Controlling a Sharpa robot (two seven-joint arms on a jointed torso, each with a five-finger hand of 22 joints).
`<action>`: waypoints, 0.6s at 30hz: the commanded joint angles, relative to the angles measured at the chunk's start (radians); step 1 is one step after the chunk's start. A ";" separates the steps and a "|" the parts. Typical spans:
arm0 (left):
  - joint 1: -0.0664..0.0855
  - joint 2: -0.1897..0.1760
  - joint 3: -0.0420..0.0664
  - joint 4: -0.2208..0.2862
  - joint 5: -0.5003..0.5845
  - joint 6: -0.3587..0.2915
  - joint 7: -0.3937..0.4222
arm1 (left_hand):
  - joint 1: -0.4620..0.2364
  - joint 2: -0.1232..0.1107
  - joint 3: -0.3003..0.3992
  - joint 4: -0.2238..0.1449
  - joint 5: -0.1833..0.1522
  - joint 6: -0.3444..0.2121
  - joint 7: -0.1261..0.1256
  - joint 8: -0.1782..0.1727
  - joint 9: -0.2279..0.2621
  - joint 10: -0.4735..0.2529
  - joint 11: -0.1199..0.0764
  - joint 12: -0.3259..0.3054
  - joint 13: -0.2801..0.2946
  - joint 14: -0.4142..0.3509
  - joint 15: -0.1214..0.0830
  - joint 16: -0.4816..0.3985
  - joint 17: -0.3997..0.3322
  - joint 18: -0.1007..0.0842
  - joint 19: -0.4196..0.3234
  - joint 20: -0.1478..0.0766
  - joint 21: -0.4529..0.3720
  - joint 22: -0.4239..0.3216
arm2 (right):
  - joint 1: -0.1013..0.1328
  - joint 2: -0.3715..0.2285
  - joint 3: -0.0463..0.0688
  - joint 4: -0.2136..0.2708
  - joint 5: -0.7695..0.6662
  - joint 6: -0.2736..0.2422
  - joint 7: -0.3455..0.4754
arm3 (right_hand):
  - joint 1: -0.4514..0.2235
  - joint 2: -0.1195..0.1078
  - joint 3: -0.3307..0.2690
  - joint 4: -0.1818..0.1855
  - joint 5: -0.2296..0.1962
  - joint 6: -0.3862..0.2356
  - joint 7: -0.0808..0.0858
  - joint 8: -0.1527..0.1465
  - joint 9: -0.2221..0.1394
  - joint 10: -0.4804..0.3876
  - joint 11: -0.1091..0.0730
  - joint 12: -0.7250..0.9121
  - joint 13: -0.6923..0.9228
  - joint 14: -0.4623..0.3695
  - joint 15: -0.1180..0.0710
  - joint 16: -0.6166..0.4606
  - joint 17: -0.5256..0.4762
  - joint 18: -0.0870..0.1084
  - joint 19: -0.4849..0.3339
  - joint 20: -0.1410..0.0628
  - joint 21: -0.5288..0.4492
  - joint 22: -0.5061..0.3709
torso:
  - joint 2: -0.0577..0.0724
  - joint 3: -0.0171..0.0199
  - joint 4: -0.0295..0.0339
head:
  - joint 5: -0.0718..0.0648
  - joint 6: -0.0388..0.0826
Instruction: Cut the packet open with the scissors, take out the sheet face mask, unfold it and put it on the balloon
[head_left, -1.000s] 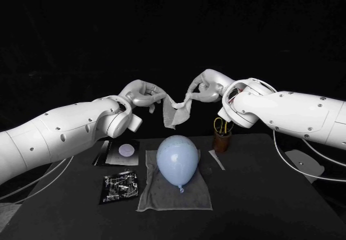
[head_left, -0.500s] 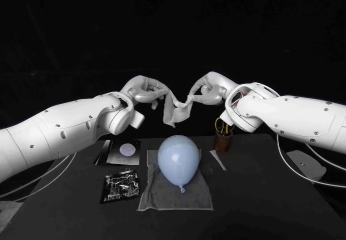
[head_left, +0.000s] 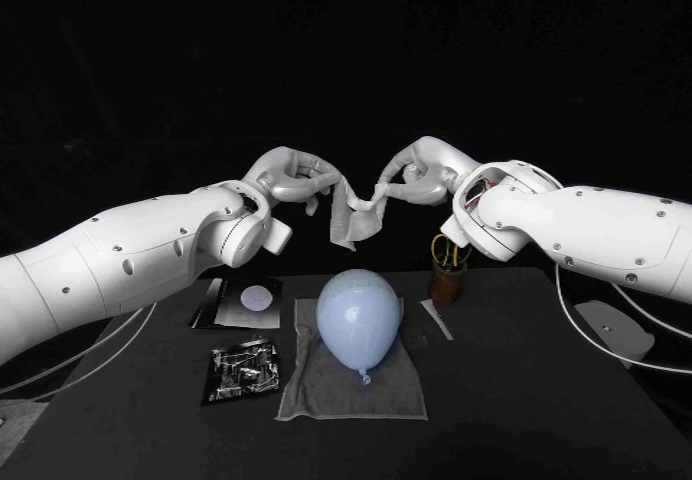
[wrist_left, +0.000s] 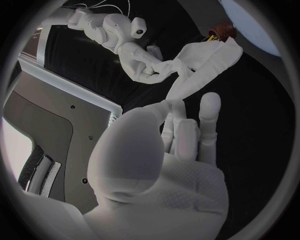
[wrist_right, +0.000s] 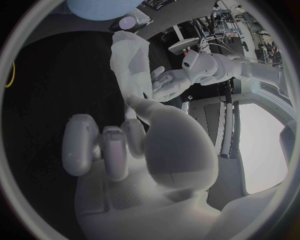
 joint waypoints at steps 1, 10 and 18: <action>-0.002 0.005 0.002 0.013 0.016 -0.020 0.021 | -0.007 0.003 0.016 -0.011 0.003 0.000 -0.001 0.003 0.166 0.005 -0.001 0.003 0.002 0.002 -0.001 0.003 -0.007 0.013 0.004 0.000 0.003 -0.002 | 0.006 0.002 -0.006 0.006 0.005 0.015 0.015 | 0.001 -0.001 0.002 -0.006 0.003 0.008 0.001 0.003 0.006 0.009 -0.004 0.002 0.056 0.106 -0.007 0.004 0.263 -0.013 0.041 -0.004 0.010 0.189 | -0.006 0.0002 0.0020 | 0.010 0.003; -0.007 0.011 0.017 0.019 0.001 -0.024 0.026 | -0.011 0.000 0.031 -0.020 0.003 -0.001 0.000 0.004 0.169 0.003 -0.001 0.002 0.002 0.001 0.000 0.002 -0.009 0.013 0.002 0.000 0.005 0.000 | 0.002 -0.020 0.014 0.029 0.012 -0.020 0.024 | 0.000 -0.002 0.003 -0.006 0.003 0.007 0.001 0.004 0.006 0.008 -0.004 -0.003 0.054 0.106 -0.007 0.004 0.263 -0.013 0.041 -0.003 0.012 0.190 | 0.005 -0.0037 -0.0008 | 0.001 0.023; -0.008 -0.002 0.013 0.047 0.002 -0.023 0.032 | -0.017 -0.001 0.035 -0.022 0.003 -0.002 0.001 0.004 0.171 0.004 0.000 0.003 0.002 0.012 0.000 0.007 0.012 0.011 0.009 0.000 0.013 0.012 | -0.013 -0.026 0.011 0.034 0.069 0.008 0.032 | 0.000 -0.001 0.004 -0.007 0.003 0.007 0.001 0.003 0.006 0.011 -0.004 0.003 0.058 0.106 -0.008 0.004 0.263 -0.014 0.042 -0.003 0.015 0.190 | 0.005 -0.0021 0.0032 | -0.006 0.008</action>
